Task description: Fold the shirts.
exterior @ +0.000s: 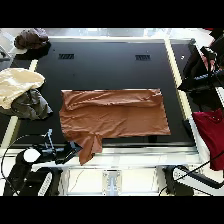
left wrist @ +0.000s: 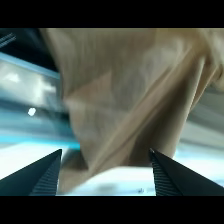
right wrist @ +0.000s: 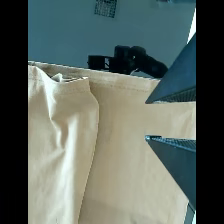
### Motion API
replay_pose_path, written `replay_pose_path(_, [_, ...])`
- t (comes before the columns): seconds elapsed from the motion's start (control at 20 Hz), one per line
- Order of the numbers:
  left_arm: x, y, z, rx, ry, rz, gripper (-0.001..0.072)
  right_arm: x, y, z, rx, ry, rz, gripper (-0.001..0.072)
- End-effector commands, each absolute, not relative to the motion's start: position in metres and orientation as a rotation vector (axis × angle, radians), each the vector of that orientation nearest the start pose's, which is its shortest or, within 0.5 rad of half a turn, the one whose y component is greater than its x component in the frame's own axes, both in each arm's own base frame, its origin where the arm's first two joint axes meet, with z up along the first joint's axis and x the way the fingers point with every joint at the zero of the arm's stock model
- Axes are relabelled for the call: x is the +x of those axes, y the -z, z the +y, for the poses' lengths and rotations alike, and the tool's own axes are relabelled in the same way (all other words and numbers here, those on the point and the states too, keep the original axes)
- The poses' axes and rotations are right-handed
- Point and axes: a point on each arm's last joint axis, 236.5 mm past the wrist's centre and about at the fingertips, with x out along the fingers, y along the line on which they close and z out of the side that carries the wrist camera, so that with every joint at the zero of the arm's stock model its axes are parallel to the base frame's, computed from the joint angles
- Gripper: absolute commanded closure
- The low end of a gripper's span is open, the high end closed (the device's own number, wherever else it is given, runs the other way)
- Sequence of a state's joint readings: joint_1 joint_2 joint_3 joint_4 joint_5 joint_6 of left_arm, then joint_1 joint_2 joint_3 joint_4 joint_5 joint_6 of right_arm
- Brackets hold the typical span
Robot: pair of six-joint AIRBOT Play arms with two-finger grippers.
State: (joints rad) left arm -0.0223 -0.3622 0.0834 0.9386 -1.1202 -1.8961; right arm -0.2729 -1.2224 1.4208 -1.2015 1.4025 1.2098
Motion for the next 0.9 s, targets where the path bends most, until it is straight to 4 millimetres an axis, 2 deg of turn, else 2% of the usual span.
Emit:
replay_pose_path(0.0, [0.141, 0.098, -0.126, -0.887, 0.057, 1.393, 0.0125, 0.385, -0.122, -0.02, 0.111, -0.244, 1.1, 0.0466])
replay_pose_path(0.2, [0.139, 0.104, -0.144, -0.932, 0.129, 1.469, 0.0125, 0.386, -0.123, -0.018, 0.119, -0.252, 1.098, 0.0466])
replay_pose_path(0.25, [0.142, 0.105, -0.149, -0.955, 0.144, 1.473, 0.0155, 0.386, -0.124, -0.016, 0.126, -0.259, 1.095, 0.0467])
replay_pose_path(0.3, [0.145, 0.103, -0.154, -0.977, 0.164, 1.468, 0.0262, 0.386, -0.125, -0.014, 0.132, -0.265, 1.091, 0.0472])
replay_pose_path(0.4, [0.153, 0.095, -0.162, -0.993, 0.229, 1.434, 0.0494, 0.386, -0.129, -0.016, 0.099, -0.268, 1.073, 0.0662])
replay_pose_path(0.45, [0.155, 0.091, -0.164, -0.99, 0.25, 1.417, 0.0688, 0.384, -0.134, -0.021, 0.063, -0.257, 1.06, 0.0663])
replay_pose_path(0.55, [0.159, 0.085, -0.165, -0.987, 0.269, 1.387, 0.0688, 0.372, -0.145, -0.045, -0.001, -0.181, 1.048, 0.0661])
replay_pose_path(0.6, [0.161, 0.081, -0.165, -0.989, 0.28, 1.37, 0.0688, 0.362, -0.148, -0.065, -0.02, -0.117, 1.056, 0.063])
replay_pose_path(0.65, [0.162, 0.077, -0.166, -0.989, 0.293, 1.351, 0.0688, 0.35, -0.145, -0.084, -0.001, -0.061, 1.068, 0.0567])
replay_pose_path(0.7, [0.164, 0.073, -0.166, -0.986, 0.302, 1.332, 0.0688, 0.336, -0.135, -0.098, 0.08, -0.02, 1.075, 0.0487])
replay_pose_path(0.75, [0.166, 0.069, -0.166, -0.98, 0.314, 1.31, 0.0688, 0.325, -0.121, -0.102, 0.192, -0.008, 1.06, 0.0467])
replay_pose_path(0.85, [0.168, 0.062, -0.166, -0.97, 0.332, 1.272, 0.0688, 0.309, -0.081, -0.108, 0.475, 0.044, 0.981, 0.0466])
